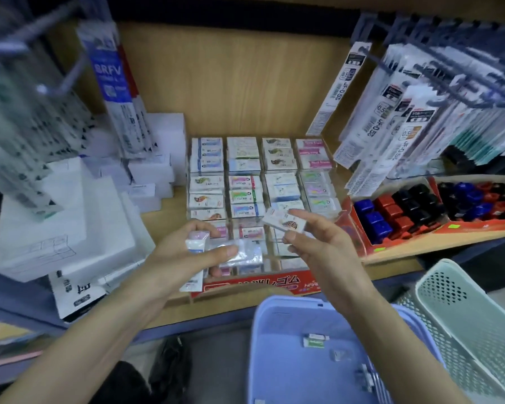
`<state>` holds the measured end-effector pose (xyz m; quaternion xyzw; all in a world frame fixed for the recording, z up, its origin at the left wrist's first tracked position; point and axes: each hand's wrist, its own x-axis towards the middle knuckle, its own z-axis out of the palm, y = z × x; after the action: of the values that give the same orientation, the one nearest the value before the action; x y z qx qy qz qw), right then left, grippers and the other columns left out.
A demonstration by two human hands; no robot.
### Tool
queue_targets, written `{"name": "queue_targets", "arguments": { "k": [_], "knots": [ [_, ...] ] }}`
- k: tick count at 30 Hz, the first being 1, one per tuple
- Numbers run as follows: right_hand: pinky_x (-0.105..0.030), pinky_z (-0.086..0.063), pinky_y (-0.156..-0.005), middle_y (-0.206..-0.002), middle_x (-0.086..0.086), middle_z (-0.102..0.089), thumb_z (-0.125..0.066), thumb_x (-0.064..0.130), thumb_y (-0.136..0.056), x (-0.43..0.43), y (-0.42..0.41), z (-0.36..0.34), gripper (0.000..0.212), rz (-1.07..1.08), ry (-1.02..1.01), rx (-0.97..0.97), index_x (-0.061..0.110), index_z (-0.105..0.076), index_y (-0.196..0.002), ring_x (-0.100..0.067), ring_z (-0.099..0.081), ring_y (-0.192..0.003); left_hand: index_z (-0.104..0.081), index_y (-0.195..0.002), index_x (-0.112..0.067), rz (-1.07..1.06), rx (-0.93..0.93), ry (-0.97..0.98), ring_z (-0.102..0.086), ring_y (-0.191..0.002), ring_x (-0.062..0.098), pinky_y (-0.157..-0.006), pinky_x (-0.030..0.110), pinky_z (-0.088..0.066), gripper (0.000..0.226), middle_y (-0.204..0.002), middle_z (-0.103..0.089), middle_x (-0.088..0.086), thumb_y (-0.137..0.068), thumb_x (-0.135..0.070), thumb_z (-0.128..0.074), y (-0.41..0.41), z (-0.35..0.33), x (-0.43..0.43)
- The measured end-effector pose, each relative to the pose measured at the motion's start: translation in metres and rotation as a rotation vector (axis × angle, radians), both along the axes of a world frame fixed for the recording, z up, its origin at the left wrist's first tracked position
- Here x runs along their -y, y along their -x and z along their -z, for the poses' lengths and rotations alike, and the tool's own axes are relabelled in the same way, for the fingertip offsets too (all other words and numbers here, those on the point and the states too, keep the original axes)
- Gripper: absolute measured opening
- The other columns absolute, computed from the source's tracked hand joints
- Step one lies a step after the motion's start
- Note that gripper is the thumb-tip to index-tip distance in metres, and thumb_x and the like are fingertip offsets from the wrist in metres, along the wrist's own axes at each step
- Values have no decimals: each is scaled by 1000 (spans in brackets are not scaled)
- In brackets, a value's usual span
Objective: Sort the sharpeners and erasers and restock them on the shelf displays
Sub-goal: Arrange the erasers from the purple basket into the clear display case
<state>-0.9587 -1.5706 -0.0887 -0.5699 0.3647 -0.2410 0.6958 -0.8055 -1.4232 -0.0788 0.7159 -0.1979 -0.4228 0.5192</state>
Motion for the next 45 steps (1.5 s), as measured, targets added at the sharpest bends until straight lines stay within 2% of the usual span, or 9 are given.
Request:
{"name": "queue_targets", "arguments": {
  "k": [9, 13, 18, 24, 30, 37, 40, 43, 45],
  "knots": [
    [-17, -48, -72, -92, 2, -59, -71, 16, -83, 8, -117, 2, 22, -252, 458, -201, 19, -58, -99, -15, -59, -88, -58, -93, -11, -166, -29, 26, -54, -43, 13, -43, 14, -42, 30, -54, -61, 8, -71, -15, -78, -24, 7, -19],
    [-25, -34, -96, -108, -1, -51, -69, 32, -84, 14, -133, 23, 35, -245, 1015, -465, 19, -65, -116, -21, -41, -110, -58, -94, -14, -154, -3, 47, -56, -48, 15, -50, 19, -48, 34, -61, -65, 9, -68, -20, -79, -29, 7, -21],
    [-28, -29, -96, -112, -1, -46, -65, 35, -87, 16, -132, 18, 44, -316, 1276, -608, 22, -58, -128, -22, -37, -111, -58, -93, -18, -136, -13, 70, -57, -53, 17, -63, 30, -48, 49, -64, -67, 11, -51, -33, -79, -30, 8, -24],
    [-20, -47, -84, -118, 7, -52, -61, 26, -91, -18, -70, -15, 22, -409, 540, -126, 32, -61, -112, -7, -59, -96, -58, -96, -17, -136, -54, 102, -55, -59, 22, -70, 35, -46, 54, -65, -64, 10, -53, -34, -86, -26, 5, -22],
    [-13, -43, -87, -113, 18, -49, -68, 18, -84, -41, -14, 0, 44, -449, 703, -158, 36, -51, -121, -1, -52, -98, -59, -89, -16, -4, -26, 75, -55, -54, 17, -58, 29, -46, 45, -71, -66, 13, -57, -33, -86, -7, 0, -9],
    [-13, -48, -74, -90, 18, -61, -75, 8, -79, -31, 16, -7, 33, -300, 486, -158, 30, -54, -90, -1, -59, -82, -58, -92, -11, 183, -22, 69, -48, -46, 16, -44, 19, -40, 52, -57, -57, 8, -58, -42, -81, 17, -9, 16],
    [-21, -53, -72, -83, 23, -67, -74, 4, -78, -20, 25, -7, 27, -186, 378, -116, 23, -56, -85, -2, -65, -79, -57, -98, -7, 208, -131, 137, -49, -43, 14, -41, 19, -41, 44, -57, -60, 4, -61, -26, -70, 24, -11, 30],
    [-39, -56, -73, -92, -1, -73, -72, -1, -78, -9, 30, -5, 25, -91, 243, -26, 14, -54, -86, -22, -70, -85, -61, -103, -17, 281, -82, 138, -60, -60, 20, -52, 25, -52, 48, -80, -70, 12, -58, -20, -76, 27, -10, 40],
    [-34, -55, -68, -90, -7, -73, -72, -3, -78, -4, 31, -4, 28, -76, 187, -2, 17, -52, -83, -24, -70, -82, -64, -101, -15, 292, -27, 120, -61, -61, 21, -54, 28, -52, 44, -79, -70, 13, -59, -18, -78, 27, -9, 47]
  ]
}}
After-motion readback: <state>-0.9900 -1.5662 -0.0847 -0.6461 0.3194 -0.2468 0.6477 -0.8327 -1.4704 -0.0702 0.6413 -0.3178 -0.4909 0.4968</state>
